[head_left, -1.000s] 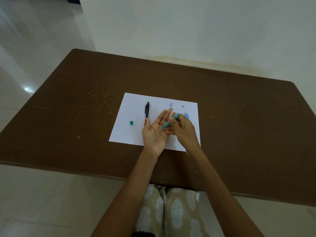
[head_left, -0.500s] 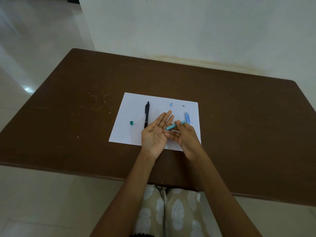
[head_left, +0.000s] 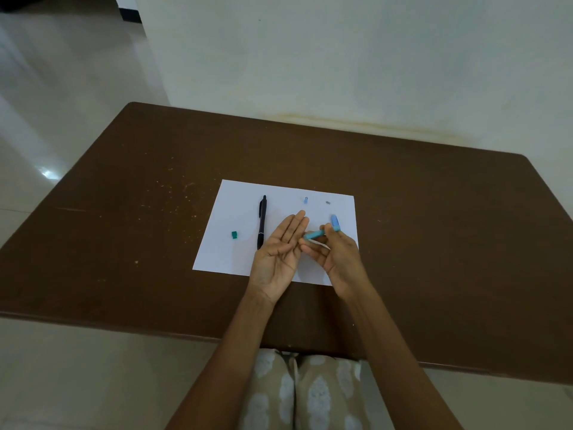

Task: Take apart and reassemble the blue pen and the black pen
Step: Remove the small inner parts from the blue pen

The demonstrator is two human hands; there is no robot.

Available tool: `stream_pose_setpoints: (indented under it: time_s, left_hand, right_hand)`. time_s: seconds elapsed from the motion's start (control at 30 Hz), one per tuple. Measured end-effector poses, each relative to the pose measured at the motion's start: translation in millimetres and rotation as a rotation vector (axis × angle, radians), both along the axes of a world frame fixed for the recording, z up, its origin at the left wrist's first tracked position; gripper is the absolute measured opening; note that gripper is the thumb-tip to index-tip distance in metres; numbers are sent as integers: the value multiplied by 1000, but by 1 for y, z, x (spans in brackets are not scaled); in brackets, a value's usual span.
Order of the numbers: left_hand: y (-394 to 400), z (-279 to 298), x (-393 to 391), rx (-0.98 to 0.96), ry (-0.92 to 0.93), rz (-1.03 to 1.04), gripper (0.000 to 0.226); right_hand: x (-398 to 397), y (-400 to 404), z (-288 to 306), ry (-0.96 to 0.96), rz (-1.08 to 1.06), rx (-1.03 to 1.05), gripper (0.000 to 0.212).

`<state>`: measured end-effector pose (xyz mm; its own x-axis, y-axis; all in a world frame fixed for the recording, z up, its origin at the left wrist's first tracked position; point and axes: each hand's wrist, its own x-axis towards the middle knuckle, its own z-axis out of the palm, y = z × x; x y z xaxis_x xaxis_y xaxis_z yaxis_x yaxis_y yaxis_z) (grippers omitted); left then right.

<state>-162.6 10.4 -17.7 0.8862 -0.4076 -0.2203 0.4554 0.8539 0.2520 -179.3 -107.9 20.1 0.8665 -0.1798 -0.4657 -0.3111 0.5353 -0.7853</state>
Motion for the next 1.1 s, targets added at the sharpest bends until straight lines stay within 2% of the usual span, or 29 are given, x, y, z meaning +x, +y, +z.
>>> stream_pose_setpoints:
  time_s: [0.23,0.37,0.43,0.5,0.6,0.7,0.93,1.1]
  left_hand:
    - [0,3,7,6,-10,35,41]
    - [8,2,9,29,-26,75,40]
    - [12,1,10,43,-23,85,39]
    - [15,2,10,9,-2,86,40]
    - [21,4,8,-25,35,101,46]
    - [23,3,8,-10,50,146,43]
    - [19,7,8,81,-15,134,40]
    - [19,8,9,97,-26,145,40]
  right_hand:
    - [3,0,1,37,30,-155,26]
    - [19,5,4,114,139,-473,25]
    - [25,11,3,95,241,-653,27]
    - [29,15,2,67,303,-749,28]
    - [32,14,4,66,283,-727,28]
    - [30,6,2,46,194,-682,27]
    - [16,6,-16,-156,194,-920,16]
    - [12,4,-17,-297,245,-1066,18]
